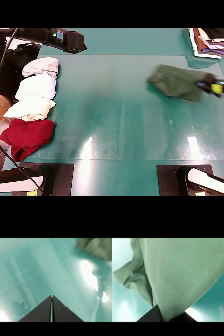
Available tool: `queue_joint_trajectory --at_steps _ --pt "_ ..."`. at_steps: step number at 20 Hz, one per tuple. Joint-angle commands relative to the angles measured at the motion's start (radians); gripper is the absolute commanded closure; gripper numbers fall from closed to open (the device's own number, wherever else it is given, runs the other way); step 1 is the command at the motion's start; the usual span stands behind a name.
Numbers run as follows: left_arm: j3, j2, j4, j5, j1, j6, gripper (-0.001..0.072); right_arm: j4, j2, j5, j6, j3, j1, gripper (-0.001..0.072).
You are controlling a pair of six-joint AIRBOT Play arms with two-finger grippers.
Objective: Fold the shirts.
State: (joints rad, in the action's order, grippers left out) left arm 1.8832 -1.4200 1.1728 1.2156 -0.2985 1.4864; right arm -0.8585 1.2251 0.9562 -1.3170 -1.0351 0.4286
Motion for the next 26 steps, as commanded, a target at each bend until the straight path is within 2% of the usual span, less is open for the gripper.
queue_joint_trajectory --at_steps 1,4,9,10,11,12,14,16,17,19,22,26 --pt "0.000 -0.001 0.000 -0.033 -0.022 -0.001 0.0684 -0.032 -0.146 -0.067 -0.019 0.161 0.333 0.0691" --pt "0.000 -0.001 0.000 -0.046 -0.022 -0.001 0.0684 -0.032 -0.212 -0.105 -0.020 0.280 0.512 0.0691" --pt "0.000 -0.001 0.000 -0.053 -0.022 -0.002 0.0684 -0.038 -0.266 -0.143 -0.020 0.368 0.634 0.0689" --pt "0.000 -0.001 0.000 -0.052 -0.022 -0.002 0.0684 -0.064 -0.266 -0.124 -0.016 0.354 0.648 0.0623" --pt "0.000 -0.001 0.001 -0.052 -0.022 -0.002 0.0684 -0.126 -0.266 -0.098 0.011 0.328 0.658 0.0361" --pt "0.000 -0.001 0.001 -0.051 -0.022 -0.003 0.0684 -0.205 -0.266 -0.080 0.042 0.301 0.663 0.0233" --pt "0.000 -0.001 0.002 -0.047 -0.022 -0.015 0.0684 -0.406 -0.266 -0.003 0.046 0.223 0.691 0.0221" --pt "0.000 -0.001 0.002 -0.047 -0.022 -0.028 0.0684 -0.491 -0.266 0.054 0.039 0.140 0.736 0.0223" --pt "0.000 -0.001 0.002 -0.047 -0.022 -0.028 0.0684 -0.458 -0.267 0.064 0.016 0.100 0.752 0.0223" --pt "0.000 -0.001 0.001 -0.045 -0.022 -0.028 0.0683 -0.292 -0.266 0.065 0.001 0.047 0.731 0.0224" --pt "0.000 -0.001 0.001 -0.047 -0.022 -0.027 0.0683 -0.031 -0.266 0.120 0.001 0.038 0.547 0.0228" --pt "0.000 -0.001 0.001 -0.061 -0.022 -0.027 0.0683 -0.006 -0.266 0.169 0.001 0.040 0.114 0.0229"
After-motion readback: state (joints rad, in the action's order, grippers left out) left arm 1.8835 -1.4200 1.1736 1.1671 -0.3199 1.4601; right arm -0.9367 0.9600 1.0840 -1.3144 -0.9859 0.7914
